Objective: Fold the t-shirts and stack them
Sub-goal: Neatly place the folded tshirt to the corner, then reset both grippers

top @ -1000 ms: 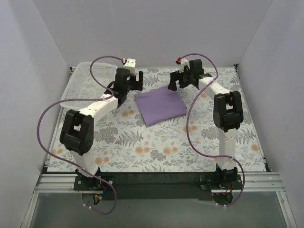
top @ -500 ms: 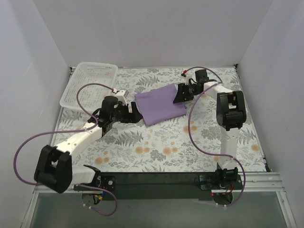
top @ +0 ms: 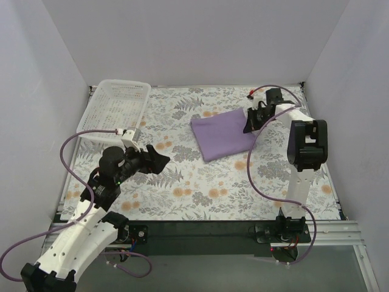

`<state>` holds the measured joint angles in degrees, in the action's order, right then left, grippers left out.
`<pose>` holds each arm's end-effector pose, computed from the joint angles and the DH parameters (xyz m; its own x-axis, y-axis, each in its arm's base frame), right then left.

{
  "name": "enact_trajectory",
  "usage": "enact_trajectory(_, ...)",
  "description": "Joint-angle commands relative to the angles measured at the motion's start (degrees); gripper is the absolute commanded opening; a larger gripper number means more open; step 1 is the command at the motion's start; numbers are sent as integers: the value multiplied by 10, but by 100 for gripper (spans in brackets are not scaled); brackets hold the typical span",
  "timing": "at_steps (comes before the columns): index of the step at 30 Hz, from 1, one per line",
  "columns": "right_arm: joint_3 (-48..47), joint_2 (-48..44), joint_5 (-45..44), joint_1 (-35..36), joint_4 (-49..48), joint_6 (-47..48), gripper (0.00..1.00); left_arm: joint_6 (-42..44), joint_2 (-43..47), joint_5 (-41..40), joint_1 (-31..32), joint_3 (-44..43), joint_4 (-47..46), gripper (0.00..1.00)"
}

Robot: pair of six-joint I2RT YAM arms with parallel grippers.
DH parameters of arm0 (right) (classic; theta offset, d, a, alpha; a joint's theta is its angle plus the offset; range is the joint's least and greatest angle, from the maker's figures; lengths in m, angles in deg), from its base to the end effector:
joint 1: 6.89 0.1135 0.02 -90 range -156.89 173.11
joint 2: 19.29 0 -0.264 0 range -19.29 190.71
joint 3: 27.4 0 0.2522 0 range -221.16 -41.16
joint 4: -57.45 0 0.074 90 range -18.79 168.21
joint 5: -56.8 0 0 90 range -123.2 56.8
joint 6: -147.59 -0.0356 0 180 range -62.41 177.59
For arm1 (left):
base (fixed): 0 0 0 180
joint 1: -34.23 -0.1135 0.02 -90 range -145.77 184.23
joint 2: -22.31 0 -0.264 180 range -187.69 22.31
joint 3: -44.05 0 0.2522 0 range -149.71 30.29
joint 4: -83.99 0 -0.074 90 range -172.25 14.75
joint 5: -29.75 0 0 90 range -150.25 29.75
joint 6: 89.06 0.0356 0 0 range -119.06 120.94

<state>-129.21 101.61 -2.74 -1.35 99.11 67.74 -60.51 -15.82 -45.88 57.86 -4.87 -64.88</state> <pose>0.4412 0.0609 0.1662 -0.7967 -0.2299 -0.5589 -0.4776 0.8061 0.3493 0.1447 -0.0729 0.2860 -0.6805 -0.6311 -0.3723 0.0077 0.5020 -0.8649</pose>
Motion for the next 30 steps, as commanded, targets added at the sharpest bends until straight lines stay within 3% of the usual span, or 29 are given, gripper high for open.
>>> enact_trajectory(1, 2, -44, -86, -79, 50, 63, 1, -11, 36, 1, 0, 14, 41, 77)
enact_trajectory(8, -18, -62, -226, -156, 73, 152, 1, -6, 36, 21, 0, 13, 37, 77)
enact_trajectory(10, -26, -66, -263, -164, 71, 172, 8, -5, 39, 23, 0, 14, 37, 77)
enact_trajectory(11, -33, -69, -302, -165, 70, 177, 20, -5, 39, 24, 0, 16, 36, 77)
enact_trajectory(14, -41, -84, -364, -174, 63, 195, 27, -5, 51, 25, -1, 20, 35, 77)
enact_trajectory(21, -17, -173, -389, -178, 58, 217, 40, -4, 66, 15, 0, 27, 30, 78)
enact_trajectory(25, 52, -249, -350, -175, 61, 228, 43, -9, 65, -10, -1, 27, 31, 81)
enact_trajectory(30, 179, -408, -124, -174, 102, 262, 52, -45, 61, -79, 0, 23, 57, 93)
